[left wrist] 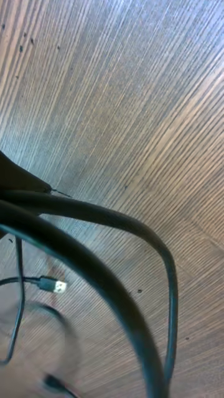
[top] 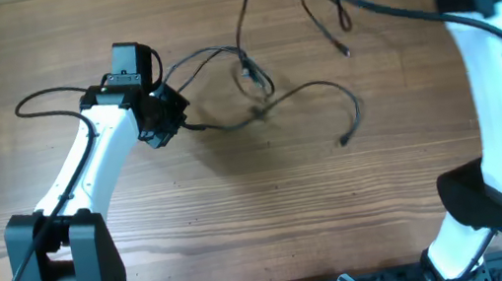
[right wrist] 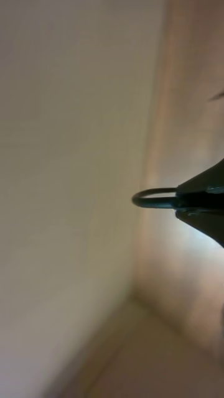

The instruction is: Untangle cables

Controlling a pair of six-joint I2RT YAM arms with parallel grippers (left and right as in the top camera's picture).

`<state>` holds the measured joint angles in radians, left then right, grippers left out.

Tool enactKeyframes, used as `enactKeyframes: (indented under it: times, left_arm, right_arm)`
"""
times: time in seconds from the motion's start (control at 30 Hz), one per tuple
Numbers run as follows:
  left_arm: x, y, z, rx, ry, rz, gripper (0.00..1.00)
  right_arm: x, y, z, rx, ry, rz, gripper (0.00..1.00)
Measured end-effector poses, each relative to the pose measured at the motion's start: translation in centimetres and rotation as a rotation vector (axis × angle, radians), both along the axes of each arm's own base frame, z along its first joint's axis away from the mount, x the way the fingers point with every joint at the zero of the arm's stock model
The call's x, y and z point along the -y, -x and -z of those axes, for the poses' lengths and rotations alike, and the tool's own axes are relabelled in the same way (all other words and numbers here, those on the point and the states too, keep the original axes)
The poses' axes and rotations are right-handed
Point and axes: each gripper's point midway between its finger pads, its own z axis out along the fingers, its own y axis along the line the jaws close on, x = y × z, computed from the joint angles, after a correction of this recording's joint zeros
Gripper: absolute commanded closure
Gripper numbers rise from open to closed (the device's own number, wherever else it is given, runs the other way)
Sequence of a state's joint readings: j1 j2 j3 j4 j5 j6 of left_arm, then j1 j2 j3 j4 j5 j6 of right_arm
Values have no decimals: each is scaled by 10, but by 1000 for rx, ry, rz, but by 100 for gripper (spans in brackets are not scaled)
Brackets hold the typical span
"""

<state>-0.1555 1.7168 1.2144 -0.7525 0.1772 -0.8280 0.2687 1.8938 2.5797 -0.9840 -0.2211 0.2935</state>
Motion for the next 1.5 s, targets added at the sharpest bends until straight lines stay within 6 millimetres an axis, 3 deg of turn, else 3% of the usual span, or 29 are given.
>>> enactKeyframes:
  times: [0.03,0.1,0.17,0.23,0.3,0.4,0.43,0.5,0.57,0.6,0.63,0.7,0.77,0.8,0.87,0.93,1.07,1.13,1.23,1.3,1.37,1.4,1.5]
  left_arm:
    - [0,0,0,-2,0,0,96]
    - [0,1,1,-6,-1,1,96]
    - [0,4,7,-30,-4,1,96]
    - [-1,5,9,-38,-6,1,96]
    - [-1,5,10,-43,-7,1,96]
    - [-1,6,11,-46,-7,1,96]
    - [-1,6,11,-47,-7,1,96]
    - [0,6,11,-46,-7,3,96]
    - [2,7,11,-47,-8,10,96]
    - [4,7,11,-46,-8,12,96]
    - [5,7,11,-46,-8,16,96]
    - [6,8,11,-47,-8,19,96]
    - [6,8,11,-47,-8,19,96]
    - [6,8,11,-47,-8,20,96]
    - [6,8,11,-47,-8,20,96]
    - [5,7,11,-45,-16,17,96]
    - [2,6,11,-38,-29,13,96]
    - [2,5,11,-35,-29,12,96]
    - [2,5,11,-36,-31,7,96]
    - [2,5,11,-36,-30,4,96]
    - [2,5,11,-36,-30,4,96]
    - [2,5,11,-36,-30,4,96]
    - [2,5,11,-37,-30,4,96]
  right_arm:
    - [6,4,-28,76,-37,13,96]
    - [11,15,-60,160,-79,20,96]
    - [18,23,-81,213,-98,33,96]
    - [34,21,-84,230,-75,95,96]
    - [54,17,-68,191,10,175,96]
    - [66,9,-30,109,171,212,96]
    - [67,-3,-3,45,226,215,96]
    - [80,-23,26,-1,302,284,96]
    - [100,-40,38,-11,344,363,96]
    - [113,-45,36,-2,348,403,96]
    - [147,-49,25,29,345,493,96]
    - [191,-49,13,54,342,592,96]
    - [249,-43,0,83,338,717,96]
    - [306,-29,-10,100,325,837,96]
    - [356,-15,-24,148,266,911,96]
    - [398,2,-36,195,211,961,96]
    - [425,18,-34,187,166,938,96]
    - [427,20,-21,134,156,922,96]
    - [431,3,10,58,140,894,96]
    - [444,-18,59,-51,120,888,96]
    - [459,-42,127,-191,75,888,96]
    - [464,-50,152,-239,58,890,96]
    - [468,-59,181,-294,27,898,96]
